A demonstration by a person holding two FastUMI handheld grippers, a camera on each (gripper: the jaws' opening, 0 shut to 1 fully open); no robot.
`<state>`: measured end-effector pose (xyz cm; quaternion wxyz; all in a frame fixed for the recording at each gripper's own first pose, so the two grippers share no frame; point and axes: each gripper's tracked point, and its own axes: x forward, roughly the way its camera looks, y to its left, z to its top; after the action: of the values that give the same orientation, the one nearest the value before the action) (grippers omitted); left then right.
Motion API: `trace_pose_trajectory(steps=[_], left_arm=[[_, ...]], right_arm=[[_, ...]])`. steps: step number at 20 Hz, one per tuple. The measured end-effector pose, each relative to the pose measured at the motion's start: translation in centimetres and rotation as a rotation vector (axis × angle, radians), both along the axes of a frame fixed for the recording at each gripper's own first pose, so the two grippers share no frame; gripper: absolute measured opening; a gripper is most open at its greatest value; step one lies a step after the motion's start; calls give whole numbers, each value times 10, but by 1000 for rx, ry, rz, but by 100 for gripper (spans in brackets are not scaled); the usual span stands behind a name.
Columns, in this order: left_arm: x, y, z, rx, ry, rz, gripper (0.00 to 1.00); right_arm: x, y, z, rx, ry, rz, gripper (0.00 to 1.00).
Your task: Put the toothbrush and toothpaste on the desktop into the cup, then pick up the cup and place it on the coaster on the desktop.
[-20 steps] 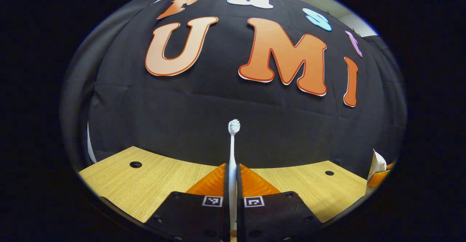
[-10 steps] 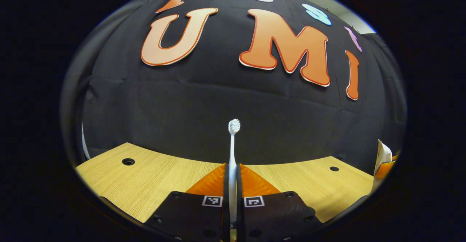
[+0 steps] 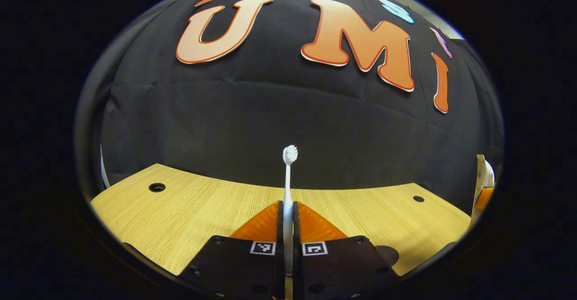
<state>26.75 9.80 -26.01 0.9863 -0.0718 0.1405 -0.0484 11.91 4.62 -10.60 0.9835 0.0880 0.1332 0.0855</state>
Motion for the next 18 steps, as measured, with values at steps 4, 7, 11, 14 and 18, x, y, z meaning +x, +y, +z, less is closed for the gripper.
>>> trace_pose_trajectory(steps=[4,7,11,14,18], left_arm=[[-7,-1,2,46,11,-12,7],[-13,-2,-3,85,42,-15,8],[-24,-14,-12,93,97,-72,10],[-41,-17,-19,130,138,-91,53],[-65,-17,-9,164,128,-133,75]], right_arm=[[-5,4,2,-7,-4,3,5],[-10,6,1,-4,0,2,5],[-17,4,0,1,5,-9,5],[-18,5,4,9,-7,-16,5],[-16,11,12,45,-21,-6,5]])
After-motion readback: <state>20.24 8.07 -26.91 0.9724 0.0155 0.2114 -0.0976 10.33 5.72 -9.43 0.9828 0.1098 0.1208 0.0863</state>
